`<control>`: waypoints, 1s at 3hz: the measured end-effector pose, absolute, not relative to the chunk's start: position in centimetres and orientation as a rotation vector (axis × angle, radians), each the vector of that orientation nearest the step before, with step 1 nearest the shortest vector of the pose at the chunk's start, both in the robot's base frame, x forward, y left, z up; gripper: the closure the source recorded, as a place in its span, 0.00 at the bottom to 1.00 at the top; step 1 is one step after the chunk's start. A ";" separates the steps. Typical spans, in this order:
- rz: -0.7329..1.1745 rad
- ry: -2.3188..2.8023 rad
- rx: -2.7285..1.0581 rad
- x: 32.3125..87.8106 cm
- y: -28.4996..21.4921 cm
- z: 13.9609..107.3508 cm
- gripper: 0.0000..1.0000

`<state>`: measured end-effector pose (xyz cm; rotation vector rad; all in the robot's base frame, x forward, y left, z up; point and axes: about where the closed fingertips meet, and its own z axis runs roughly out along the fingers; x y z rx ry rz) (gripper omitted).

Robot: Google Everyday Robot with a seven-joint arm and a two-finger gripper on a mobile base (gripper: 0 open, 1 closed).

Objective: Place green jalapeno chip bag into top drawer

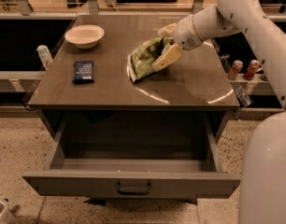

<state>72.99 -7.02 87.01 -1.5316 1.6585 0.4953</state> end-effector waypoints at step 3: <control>0.496 1.658 -1.531 73.0 -7.0 87.0 0.89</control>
Offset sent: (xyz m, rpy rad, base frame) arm 0.0005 0.0001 -0.0002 0.0011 0.0000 -0.0002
